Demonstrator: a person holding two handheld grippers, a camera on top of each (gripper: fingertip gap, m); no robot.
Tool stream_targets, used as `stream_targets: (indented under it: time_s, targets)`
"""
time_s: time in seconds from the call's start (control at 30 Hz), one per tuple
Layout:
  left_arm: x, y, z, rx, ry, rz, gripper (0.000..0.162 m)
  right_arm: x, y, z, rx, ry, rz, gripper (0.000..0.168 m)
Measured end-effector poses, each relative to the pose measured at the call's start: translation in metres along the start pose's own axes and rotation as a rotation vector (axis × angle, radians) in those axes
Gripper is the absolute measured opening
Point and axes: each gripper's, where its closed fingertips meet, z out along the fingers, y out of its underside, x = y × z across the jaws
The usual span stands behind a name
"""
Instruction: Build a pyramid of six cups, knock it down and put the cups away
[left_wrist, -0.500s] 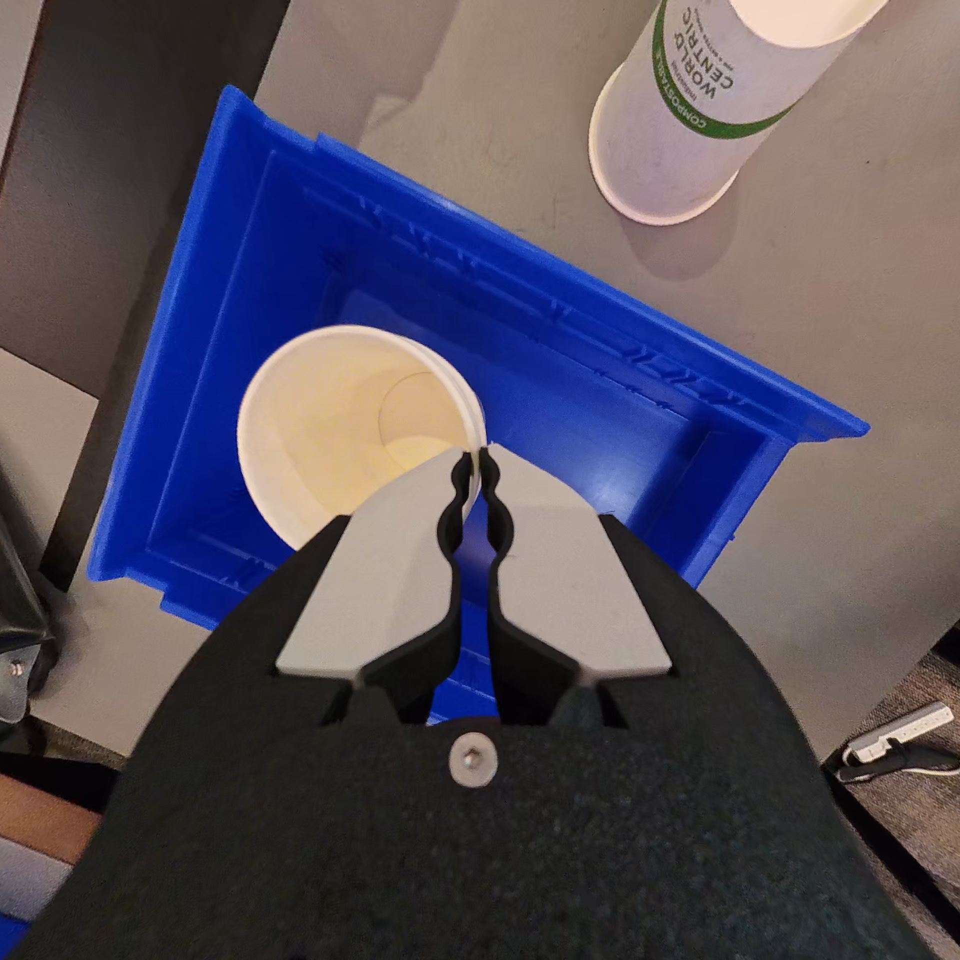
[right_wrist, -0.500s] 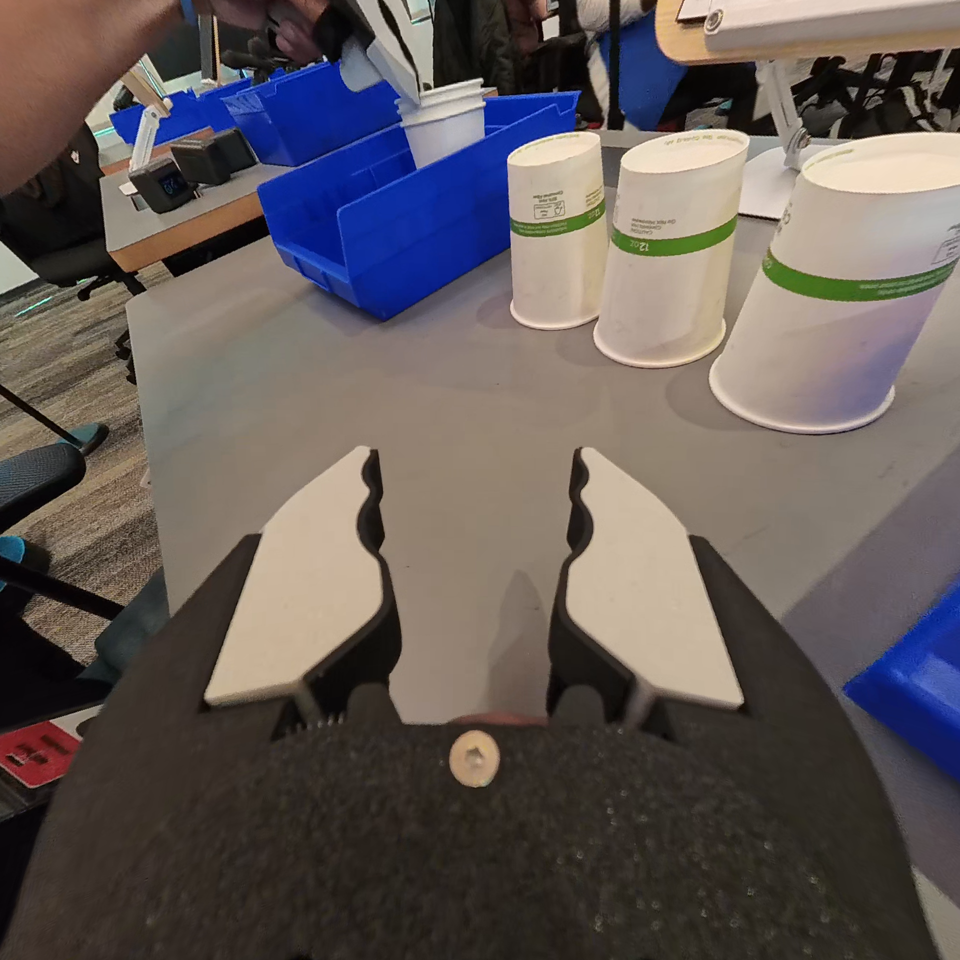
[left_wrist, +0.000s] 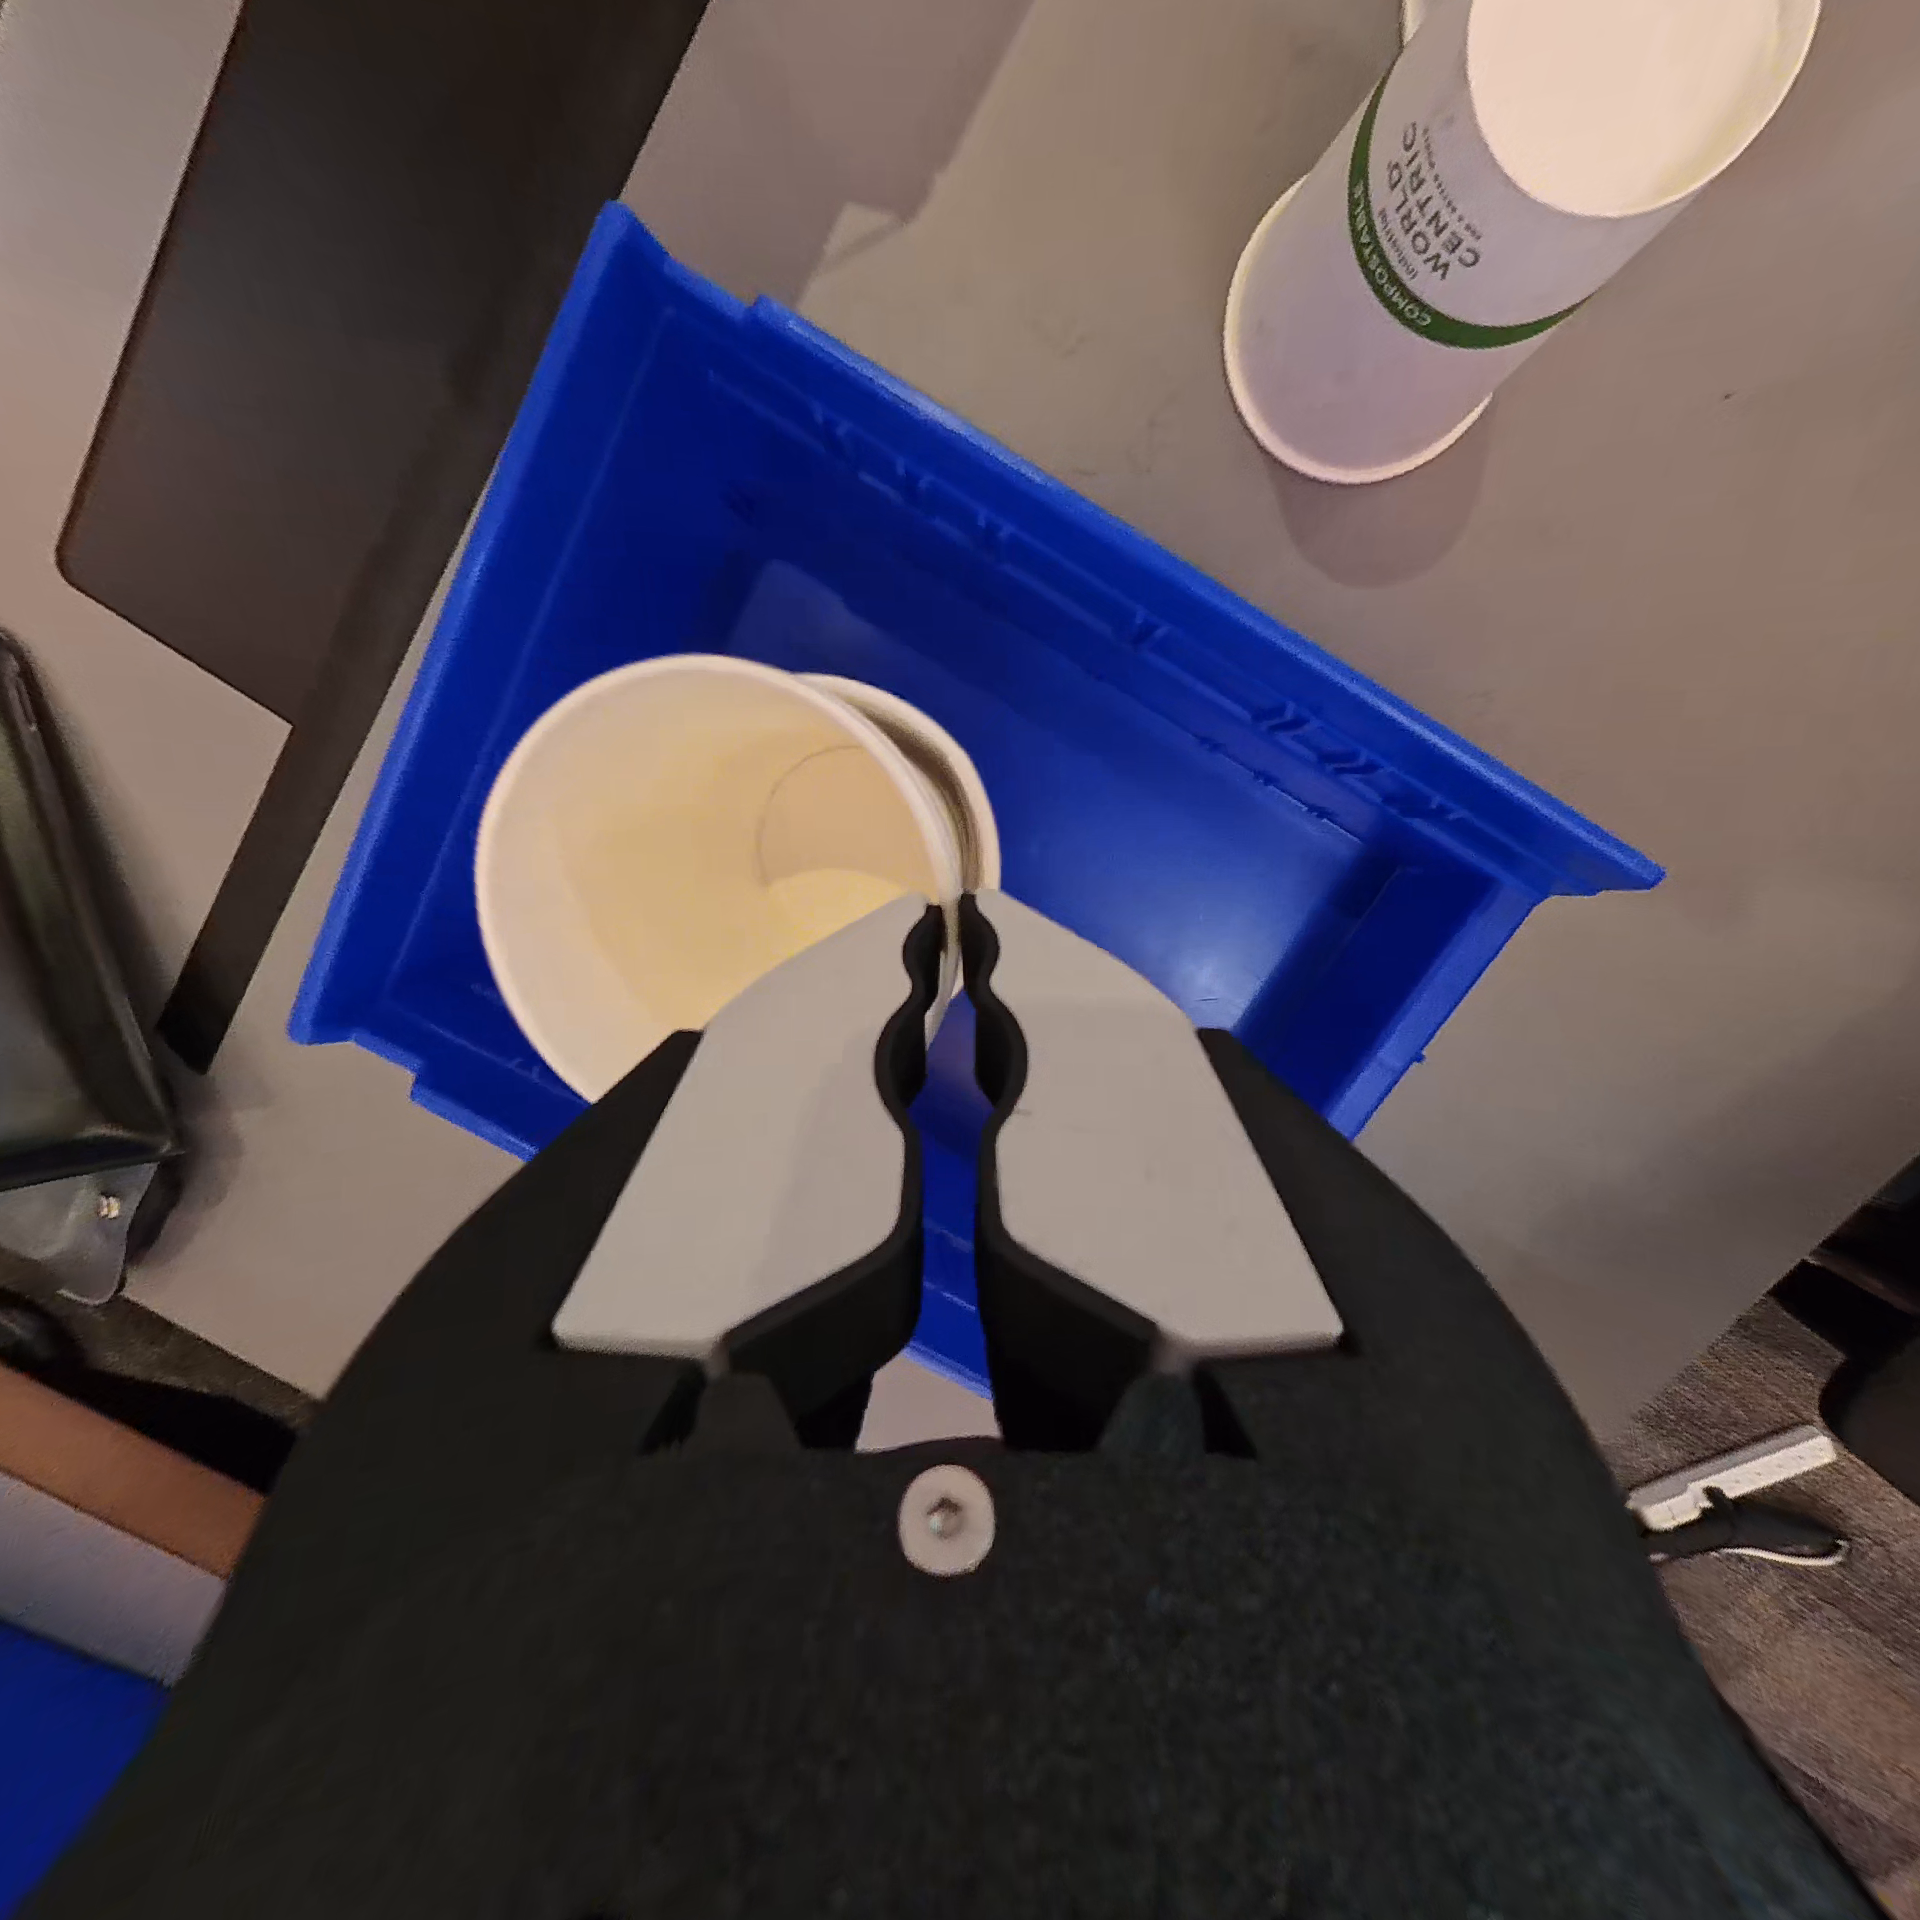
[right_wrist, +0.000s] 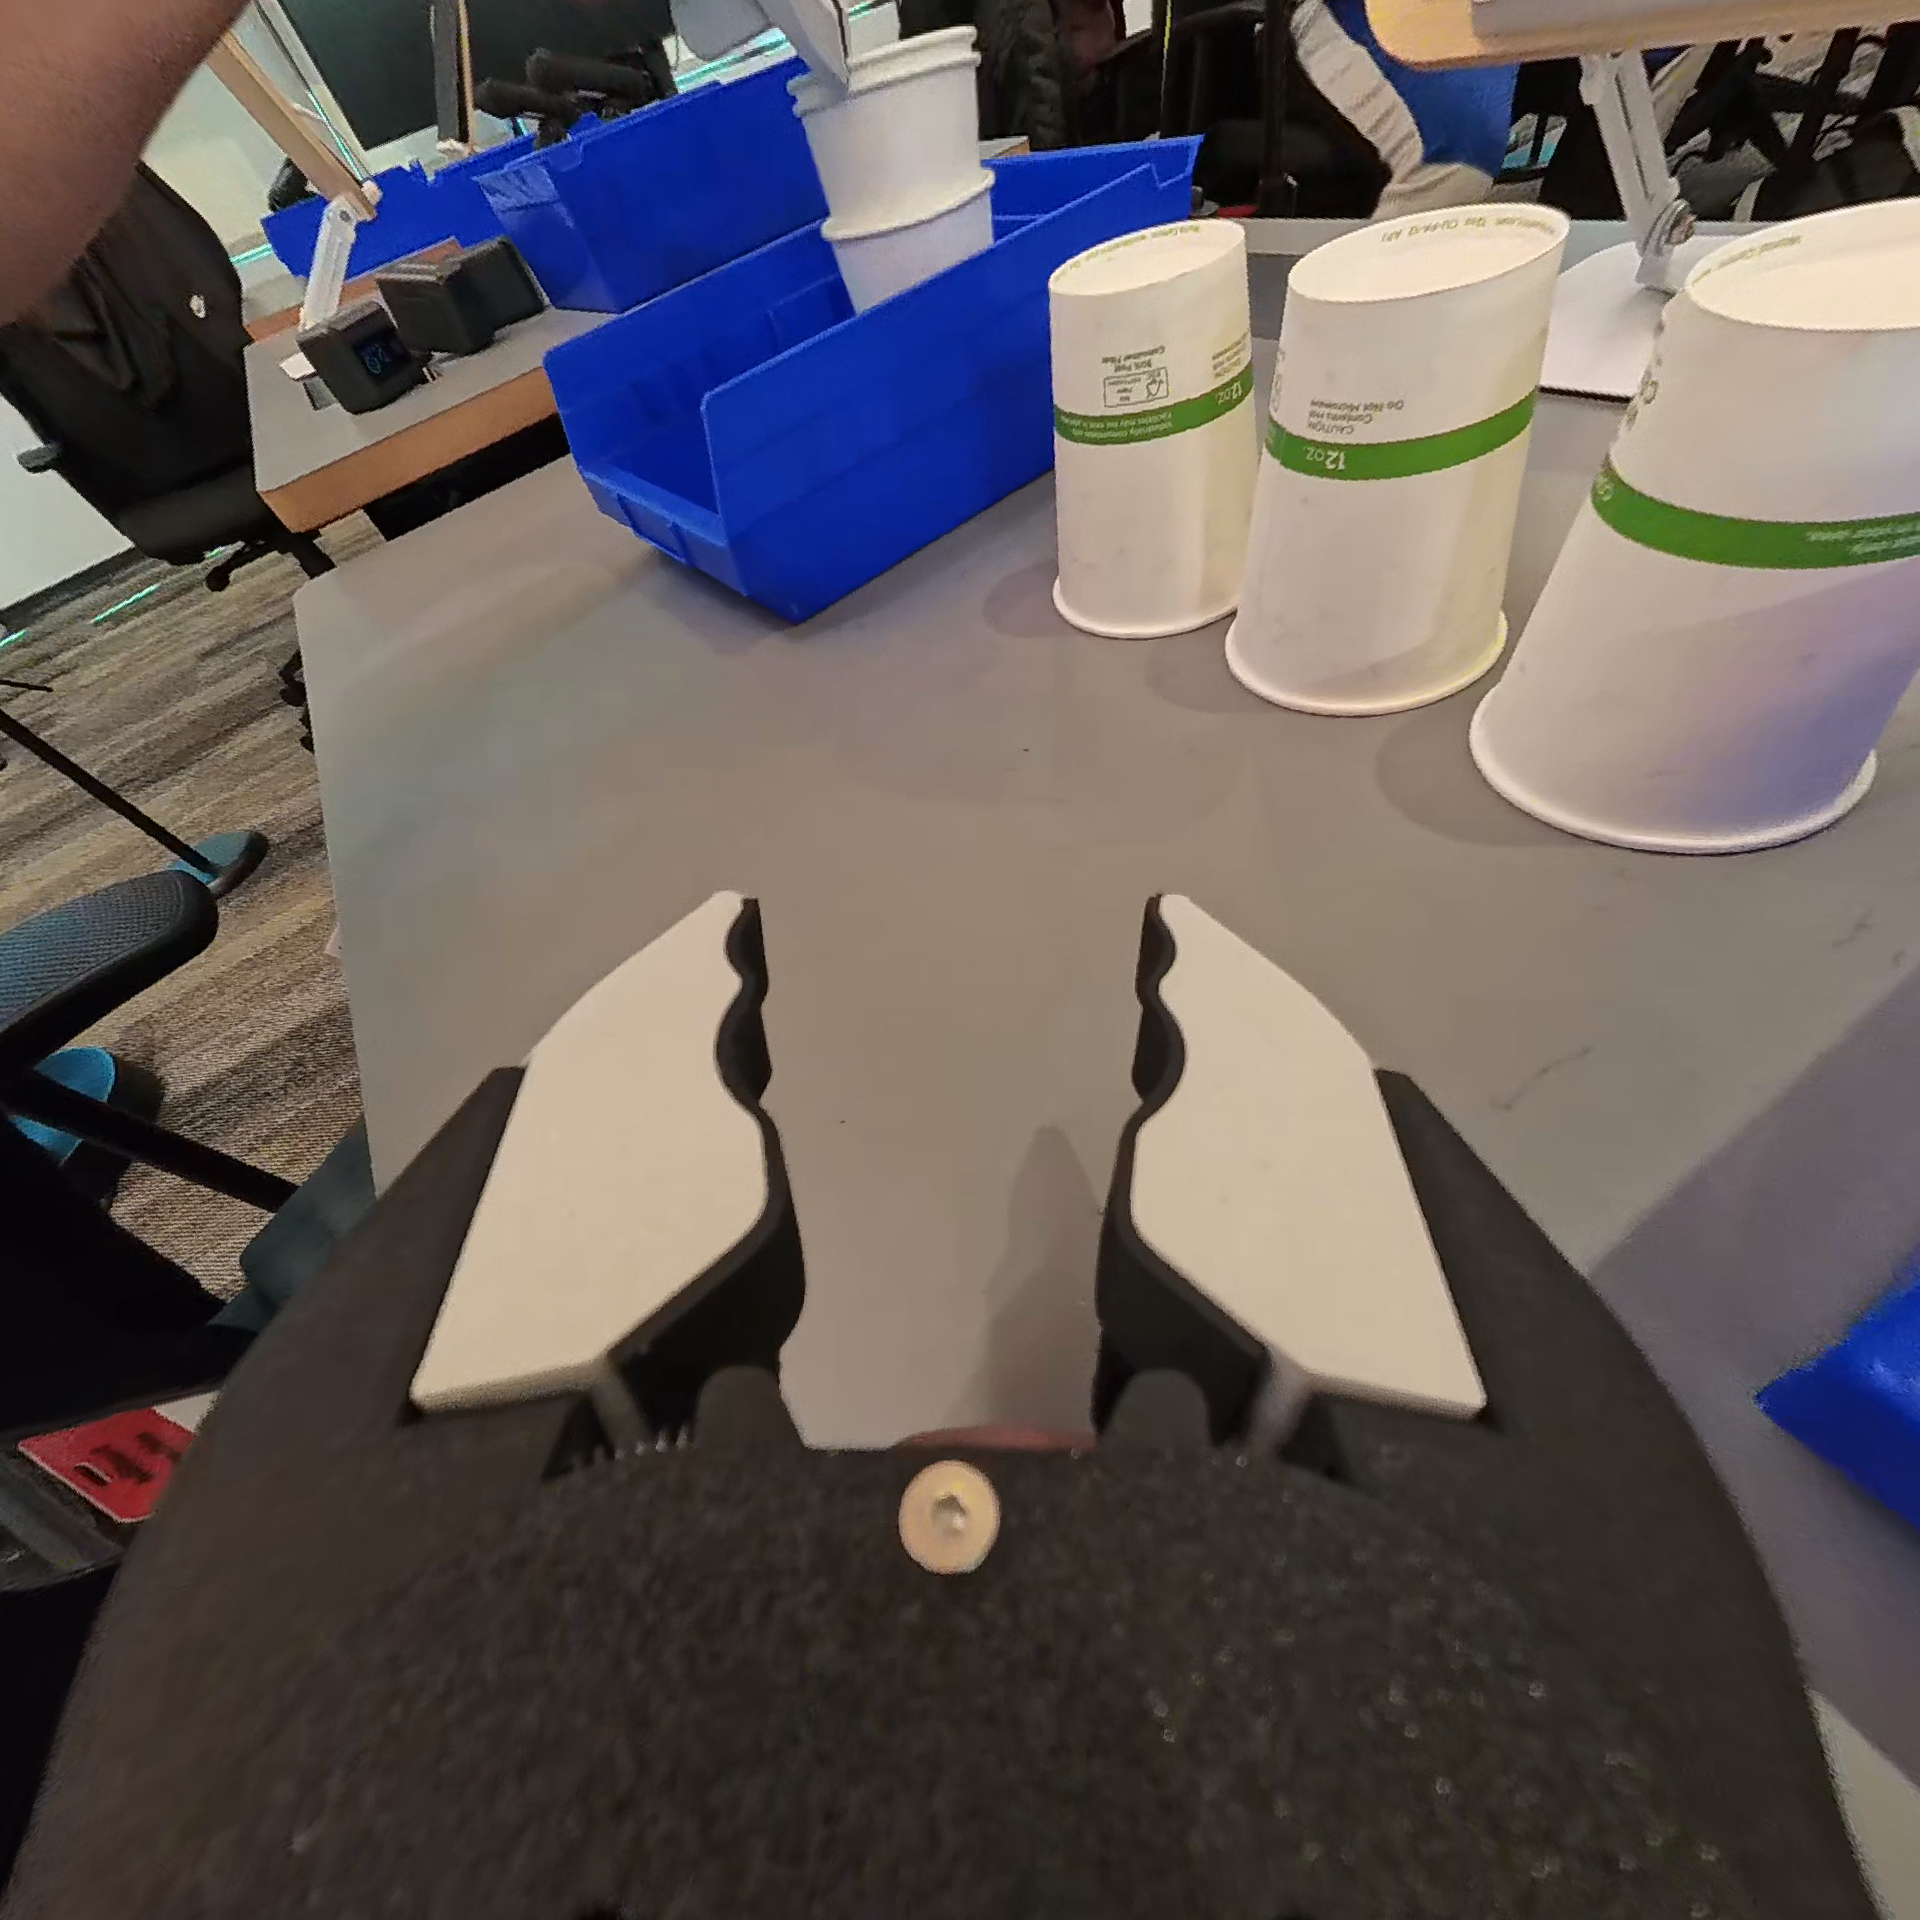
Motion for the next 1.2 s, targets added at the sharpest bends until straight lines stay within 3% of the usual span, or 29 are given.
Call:
stream_targets:
  time_s: [0.33, 0.47, 0.7, 0.93, 1.07, 1.2]
  targets:
    - [-0.006, -0.003, 0.002, 0.072, 0.062, -0.271, 0.003, -0.007, 0.0, 0.001, -0.006, -0.027, 0.004, 0.067]
    - [-0.007, 0.0, 0.003, 0.057, 0.003, -0.241, 0.003, -0.009, 0.001, 0.002, -0.008, -0.032, 0.008, 0.067]
    - [-0.013, 0.001, -0.006, -0.066, -0.315, -0.011, 0.003, -0.009, 0.002, 0.002, -0.017, -0.032, 0.0, 0.066]
    - [-0.009, -0.005, -0.028, -0.086, -0.458, 0.101, 0.003, -0.009, 0.004, 0.003, -0.022, -0.029, -0.008, 0.066]
    - [-0.006, -0.018, -0.073, 0.043, -0.641, 0.145, 0.003, -0.002, 0.001, 0.004, 0.003, -0.008, -0.006, 0.067]
    - [0.024, -0.043, -0.127, 0.388, -0.674, 0.061, 0.002, 0.005, -0.01, 0.01, 0.062, -0.015, 0.035, 0.07]
